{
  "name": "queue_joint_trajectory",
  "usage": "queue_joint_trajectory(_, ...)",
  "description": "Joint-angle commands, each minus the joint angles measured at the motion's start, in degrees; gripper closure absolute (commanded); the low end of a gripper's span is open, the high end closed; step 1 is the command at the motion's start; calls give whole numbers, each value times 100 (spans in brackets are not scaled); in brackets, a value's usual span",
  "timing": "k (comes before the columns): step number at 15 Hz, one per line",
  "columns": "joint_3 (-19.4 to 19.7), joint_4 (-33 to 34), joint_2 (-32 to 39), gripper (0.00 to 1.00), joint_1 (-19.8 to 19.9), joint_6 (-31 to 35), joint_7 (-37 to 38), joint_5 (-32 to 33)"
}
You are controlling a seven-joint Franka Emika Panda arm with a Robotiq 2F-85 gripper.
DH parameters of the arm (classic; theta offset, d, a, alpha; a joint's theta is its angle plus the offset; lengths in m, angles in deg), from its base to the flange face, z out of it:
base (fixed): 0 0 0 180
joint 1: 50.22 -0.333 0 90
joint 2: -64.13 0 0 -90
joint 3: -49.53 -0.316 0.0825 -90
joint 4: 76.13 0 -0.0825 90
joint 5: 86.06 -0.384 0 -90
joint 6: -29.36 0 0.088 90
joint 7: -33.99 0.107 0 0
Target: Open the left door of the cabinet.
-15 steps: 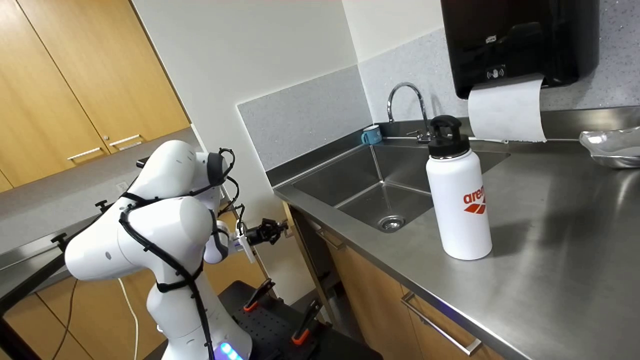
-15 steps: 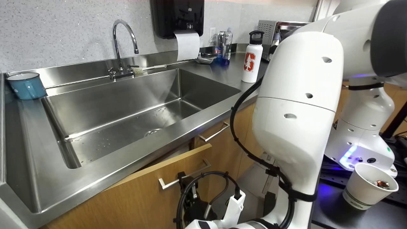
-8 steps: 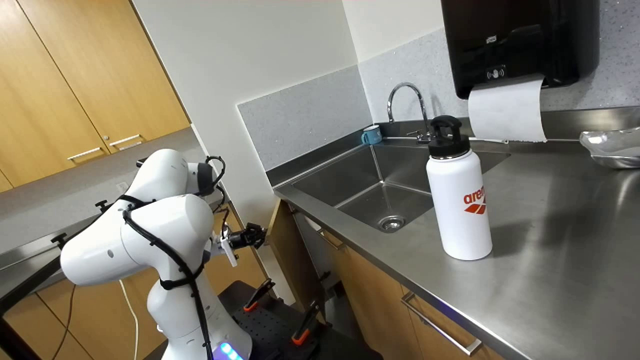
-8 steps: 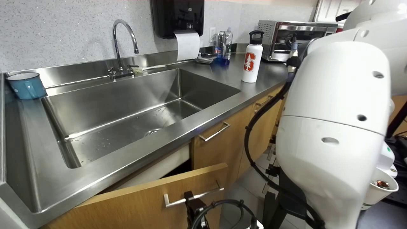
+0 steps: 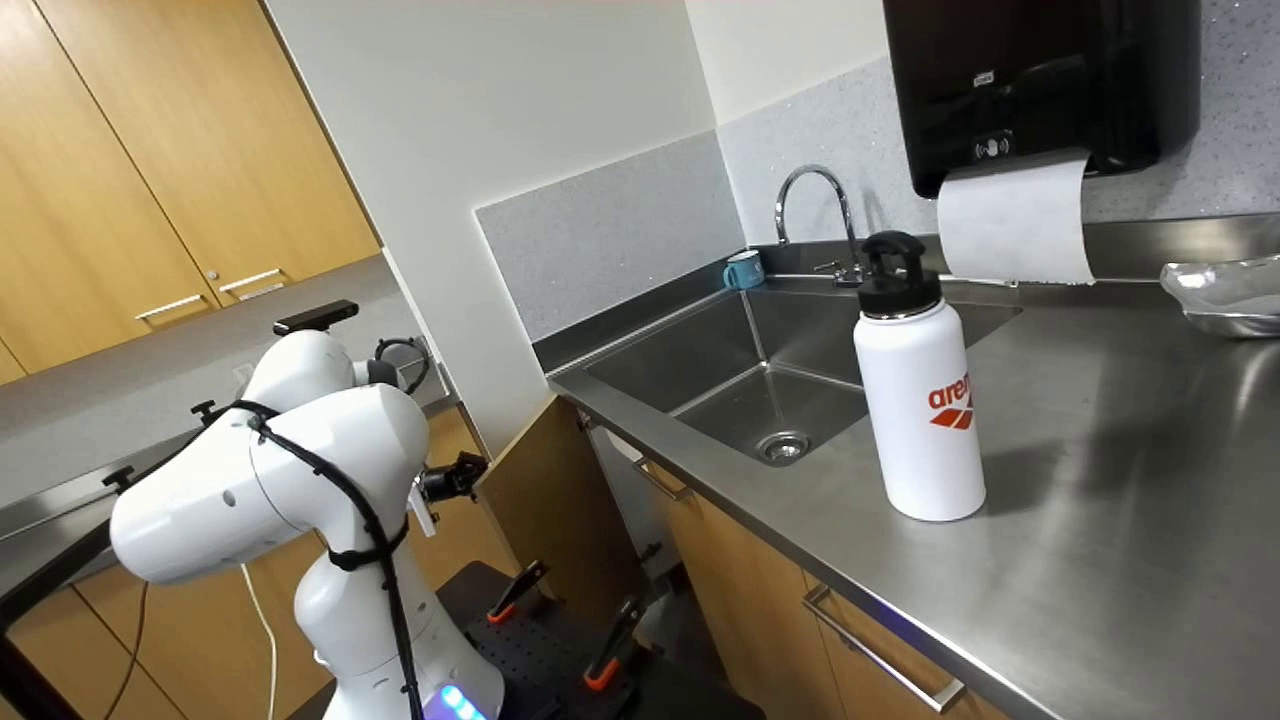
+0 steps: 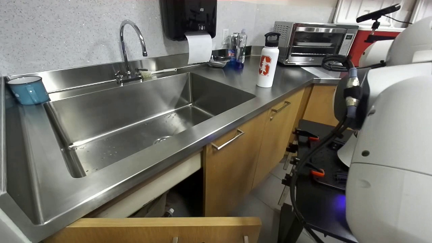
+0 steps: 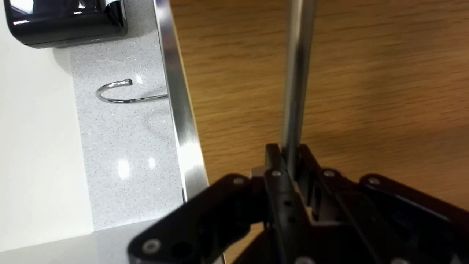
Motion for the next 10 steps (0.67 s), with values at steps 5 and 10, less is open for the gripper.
queue_joint_trajectory(5, 283, 236, -265, 25, -177, 521, -55, -72)
queue_joint_trajectory(10, 50, -757, -1058, 0, 46, 1694, 53, 46)
